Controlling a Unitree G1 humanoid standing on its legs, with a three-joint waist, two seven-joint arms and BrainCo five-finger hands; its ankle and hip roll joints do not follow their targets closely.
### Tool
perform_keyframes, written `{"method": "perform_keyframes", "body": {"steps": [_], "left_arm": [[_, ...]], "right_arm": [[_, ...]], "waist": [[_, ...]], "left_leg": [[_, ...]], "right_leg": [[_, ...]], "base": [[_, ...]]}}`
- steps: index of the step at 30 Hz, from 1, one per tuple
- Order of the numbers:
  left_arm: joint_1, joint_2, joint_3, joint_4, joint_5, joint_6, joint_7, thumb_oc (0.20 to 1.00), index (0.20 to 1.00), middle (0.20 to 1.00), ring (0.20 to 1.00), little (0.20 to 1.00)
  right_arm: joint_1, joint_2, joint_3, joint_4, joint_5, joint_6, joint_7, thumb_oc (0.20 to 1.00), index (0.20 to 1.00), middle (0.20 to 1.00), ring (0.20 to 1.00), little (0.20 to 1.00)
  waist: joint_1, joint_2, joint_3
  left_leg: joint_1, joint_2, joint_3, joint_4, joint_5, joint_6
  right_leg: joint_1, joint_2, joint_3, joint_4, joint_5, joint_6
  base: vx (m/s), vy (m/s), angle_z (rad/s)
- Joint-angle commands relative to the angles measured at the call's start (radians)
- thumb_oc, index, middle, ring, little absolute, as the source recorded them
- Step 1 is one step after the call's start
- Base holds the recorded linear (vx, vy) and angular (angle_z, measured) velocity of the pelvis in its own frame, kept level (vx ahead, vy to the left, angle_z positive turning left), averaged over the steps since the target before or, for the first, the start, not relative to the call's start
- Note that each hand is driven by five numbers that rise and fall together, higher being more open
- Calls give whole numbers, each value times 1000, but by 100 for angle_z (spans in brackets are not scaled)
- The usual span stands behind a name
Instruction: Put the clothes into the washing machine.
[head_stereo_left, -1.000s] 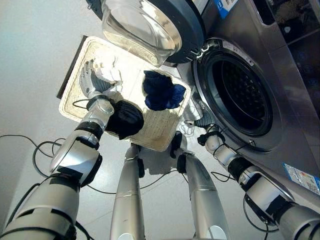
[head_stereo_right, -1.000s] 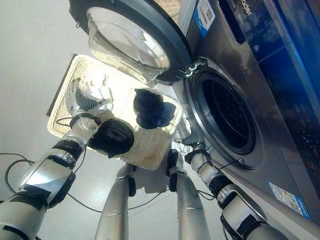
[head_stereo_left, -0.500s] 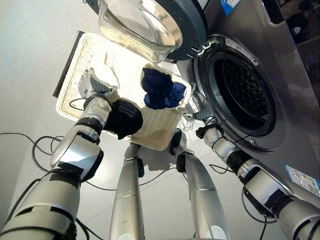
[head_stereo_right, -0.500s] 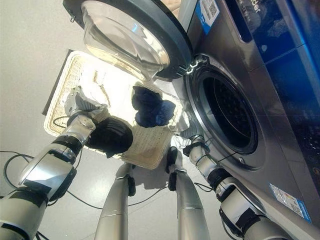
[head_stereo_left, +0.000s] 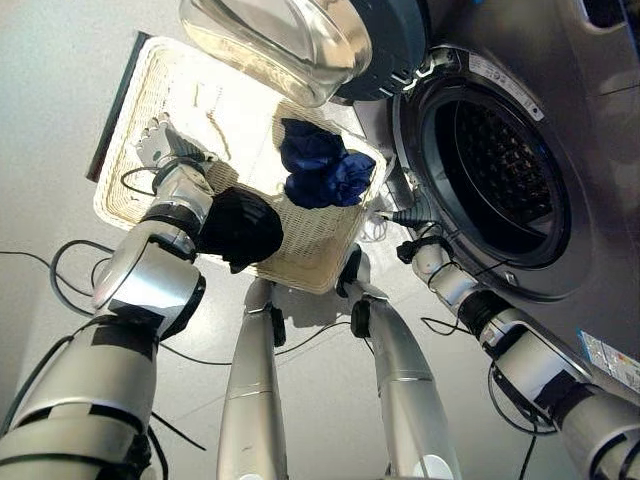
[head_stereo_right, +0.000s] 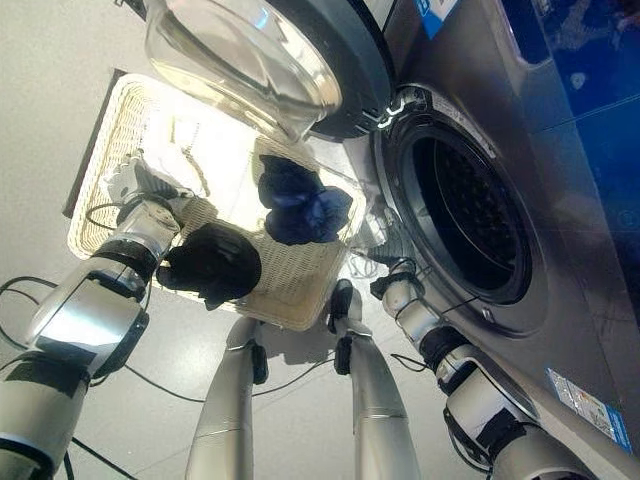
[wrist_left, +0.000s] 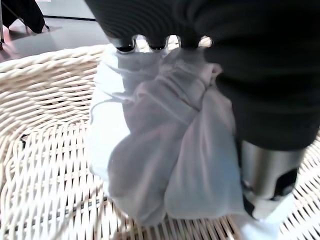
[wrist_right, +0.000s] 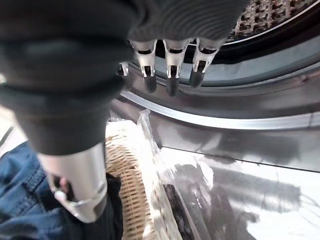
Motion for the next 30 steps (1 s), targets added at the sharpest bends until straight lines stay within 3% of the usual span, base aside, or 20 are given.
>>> {"method": "perform_keyframes", "body": {"steps": [1, 4, 5, 11, 30], "left_arm": [[69, -40, 18, 105, -66, 28, -118, 1000, 1000, 1000, 1000, 1000], [61, -45, 4, 98, -63, 10, -172, 1000, 1000, 1000, 1000, 1000], [61, -52, -10, 85, -68, -2, -216, 200, 200, 200, 200, 200], [53, -53, -27, 81, -74, -17, -251, 200, 200, 200, 200, 200], [72, -32, -6, 99, -67, -65, -183, 200, 200, 200, 200, 200]], "right_arm": [[11, 1, -38, -55, 34, -35, -44, 1000, 1000, 1000, 1000, 1000], [6, 0, -40, -67, 38, -25, -57, 1000, 1000, 1000, 1000, 1000], [5, -2, -46, -71, 39, -17, -70, 1000, 1000, 1000, 1000, 1000], [0, -9, -59, -65, 53, -17, -77, 1000, 1000, 1000, 1000, 1000], [21, -11, -67, -38, 68, -68, -77, 1000, 1000, 1000, 1000, 1000]], "waist": [[0, -22, -21], [-4, -21, -21], [-9, -17, -21], [-16, -15, -21], [-20, -12, -21]], "left_leg": [[5, -41, 88, -65, 26, -21], [-2, -44, 88, -66, 25, -19], [-3, -47, 89, -71, 25, -18], [4, -49, 95, -82, 27, -14], [65, -54, 109, -92, 12, -10]], "right_leg": [[-35, 38, 47, -97, 143, 141], [-44, 40, 56, -103, 150, 143], [-50, 42, 62, -109, 156, 146], [-49, 51, 73, -123, 169, 150], [2, 53, 79, -134, 167, 150]], "base": [[0, 0, 0], [-5, 18, 0], [-20, 43, 1], [-3, 8, 0], [0, 0, -1]]}}
